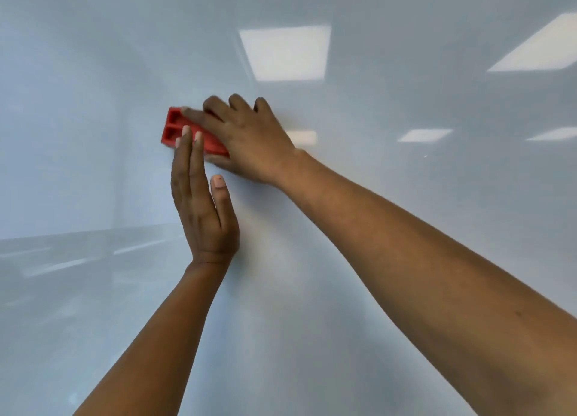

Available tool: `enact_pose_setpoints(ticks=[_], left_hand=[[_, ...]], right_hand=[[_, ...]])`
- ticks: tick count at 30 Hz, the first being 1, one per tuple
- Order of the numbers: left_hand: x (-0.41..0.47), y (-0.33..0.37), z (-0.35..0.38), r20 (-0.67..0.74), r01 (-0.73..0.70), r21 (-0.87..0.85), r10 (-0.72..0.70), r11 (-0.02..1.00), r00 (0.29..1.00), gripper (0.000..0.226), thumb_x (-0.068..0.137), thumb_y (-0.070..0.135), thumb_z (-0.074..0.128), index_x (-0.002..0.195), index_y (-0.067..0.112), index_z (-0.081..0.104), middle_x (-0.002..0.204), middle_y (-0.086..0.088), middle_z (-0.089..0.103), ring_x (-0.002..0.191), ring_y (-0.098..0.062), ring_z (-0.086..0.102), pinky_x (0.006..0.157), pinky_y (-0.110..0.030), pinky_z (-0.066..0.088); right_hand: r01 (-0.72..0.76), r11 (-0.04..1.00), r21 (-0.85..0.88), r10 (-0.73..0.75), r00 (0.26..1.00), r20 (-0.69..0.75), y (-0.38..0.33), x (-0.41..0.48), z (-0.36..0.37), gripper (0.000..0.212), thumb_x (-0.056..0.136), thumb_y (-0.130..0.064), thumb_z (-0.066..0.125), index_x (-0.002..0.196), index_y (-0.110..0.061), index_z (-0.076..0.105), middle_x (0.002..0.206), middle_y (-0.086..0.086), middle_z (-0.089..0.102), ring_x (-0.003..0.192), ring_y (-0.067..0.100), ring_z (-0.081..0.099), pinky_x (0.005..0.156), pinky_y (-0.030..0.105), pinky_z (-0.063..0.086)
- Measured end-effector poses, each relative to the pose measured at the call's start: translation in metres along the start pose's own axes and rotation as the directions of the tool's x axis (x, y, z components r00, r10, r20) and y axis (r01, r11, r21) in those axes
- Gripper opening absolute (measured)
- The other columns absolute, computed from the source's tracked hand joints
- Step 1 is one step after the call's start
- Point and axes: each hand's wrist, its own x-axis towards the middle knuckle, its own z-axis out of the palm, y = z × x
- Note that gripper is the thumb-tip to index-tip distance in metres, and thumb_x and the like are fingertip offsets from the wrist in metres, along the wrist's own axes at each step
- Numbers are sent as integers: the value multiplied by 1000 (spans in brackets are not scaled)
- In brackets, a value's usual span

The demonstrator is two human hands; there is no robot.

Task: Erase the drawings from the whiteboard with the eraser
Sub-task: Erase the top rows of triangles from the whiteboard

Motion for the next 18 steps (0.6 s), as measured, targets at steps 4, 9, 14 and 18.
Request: enact_pose_setpoints(ticks=[4,9,14,18], left_hand=[[8,14,-4,24,-41,-49,42,998,999,49,100,18,26,142,-4,36,150,-18,35,143,-26,29,118,-38,23],[20,25,-9,48,-71,-69,75,995,996,48,101,20,25,142,-2,38,151,-15,36,143,-27,30,116,-42,26],[12,15,-13,135,-88,5,87,996,987,46,102,20,27,144,3,39,152,-5,34,144,-21,28,117,-37,25],[-2,-1,-17,231,-101,90,78,991,970,46,103,20,28,145,5,40,153,-6,35,145,-18,27,118,-35,23]], right_hand=[[128,991,28,-129,991,37,-22,-39,3,49,96,-43,40,141,-23,38,140,-3,41,120,20,41,90,36,34],[229,957,177,-241,969,50,-34,-92,4,32,90,-36,61,115,-16,64,118,2,61,101,24,53,80,38,39],[287,958,23,-288,957,41,-10,-120,3,53,86,-47,60,132,-23,52,126,0,57,92,23,53,71,35,37],[155,988,-2,-155,987,45,19,-115,-6,65,85,-51,50,145,-30,36,129,5,53,97,27,53,75,37,38]])
